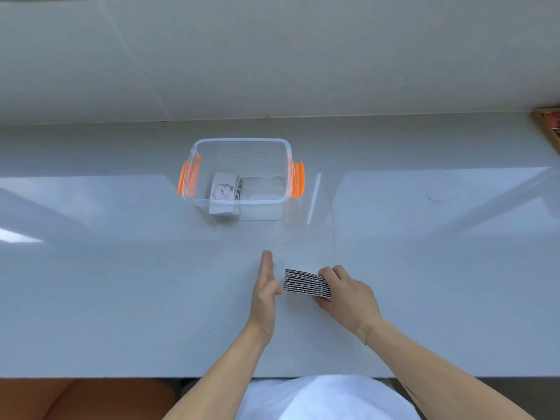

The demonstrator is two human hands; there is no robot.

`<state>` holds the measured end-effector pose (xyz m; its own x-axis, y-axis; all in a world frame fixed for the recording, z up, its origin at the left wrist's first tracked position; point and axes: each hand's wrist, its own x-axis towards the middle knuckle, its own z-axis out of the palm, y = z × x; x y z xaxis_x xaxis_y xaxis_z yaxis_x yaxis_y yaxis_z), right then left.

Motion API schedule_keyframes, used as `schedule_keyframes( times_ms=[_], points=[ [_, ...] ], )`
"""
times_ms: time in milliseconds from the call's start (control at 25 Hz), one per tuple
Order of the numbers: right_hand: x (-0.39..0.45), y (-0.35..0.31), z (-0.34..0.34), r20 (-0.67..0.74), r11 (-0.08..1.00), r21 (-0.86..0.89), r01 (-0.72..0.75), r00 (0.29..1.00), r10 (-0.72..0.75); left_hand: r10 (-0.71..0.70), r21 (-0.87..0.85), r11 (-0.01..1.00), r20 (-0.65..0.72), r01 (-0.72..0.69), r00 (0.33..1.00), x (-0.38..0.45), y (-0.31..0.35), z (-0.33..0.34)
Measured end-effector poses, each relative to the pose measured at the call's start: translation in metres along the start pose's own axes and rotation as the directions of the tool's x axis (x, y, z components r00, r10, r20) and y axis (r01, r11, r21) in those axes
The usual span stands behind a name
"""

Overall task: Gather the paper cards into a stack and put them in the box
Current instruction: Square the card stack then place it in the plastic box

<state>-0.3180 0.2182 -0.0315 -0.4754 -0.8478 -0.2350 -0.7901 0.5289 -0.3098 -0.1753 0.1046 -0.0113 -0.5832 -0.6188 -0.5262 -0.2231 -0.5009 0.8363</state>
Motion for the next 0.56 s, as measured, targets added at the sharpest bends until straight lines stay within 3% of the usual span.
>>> schedule_keyframes(
  times_ms=[120,200,240,320,400,480,560],
  points=[
    [0.000,0.001,0.001,-0.024,1.000,-0.005,0.018,1.000,-0.018,-0.007,0.272,0.962,0.112,-0.024,0.994,-0.005,-0.001,0.008],
    [0.001,0.002,0.001,-0.029,1.000,-0.006,0.030,0.999,-0.030,0.066,0.492,0.861,0.144,-0.130,0.987,-0.004,0.002,0.007],
    [0.001,0.003,0.000,-0.023,0.999,-0.008,0.034,0.999,-0.034,0.138,0.630,0.745,0.177,-0.220,0.975,-0.002,0.005,0.004],
    [0.001,0.003,-0.002,-0.007,0.999,-0.016,0.039,0.999,-0.039,0.244,0.840,0.364,0.331,-0.402,0.912,0.005,0.009,0.004],
    [0.000,0.002,-0.002,-0.006,0.999,-0.027,0.029,1.000,-0.029,0.202,0.882,0.110,0.432,-0.459,0.879,0.010,0.011,0.009],
    [-0.002,0.000,-0.004,-0.007,1.000,-0.008,-0.004,1.000,0.004,0.171,0.899,0.044,0.423,-0.436,0.890,0.012,0.014,0.012],
    [-0.009,0.002,-0.005,0.031,0.985,0.141,-0.094,0.995,0.091,0.187,0.903,0.044,0.412,-0.427,0.892,0.014,0.013,0.010]
  ],
)
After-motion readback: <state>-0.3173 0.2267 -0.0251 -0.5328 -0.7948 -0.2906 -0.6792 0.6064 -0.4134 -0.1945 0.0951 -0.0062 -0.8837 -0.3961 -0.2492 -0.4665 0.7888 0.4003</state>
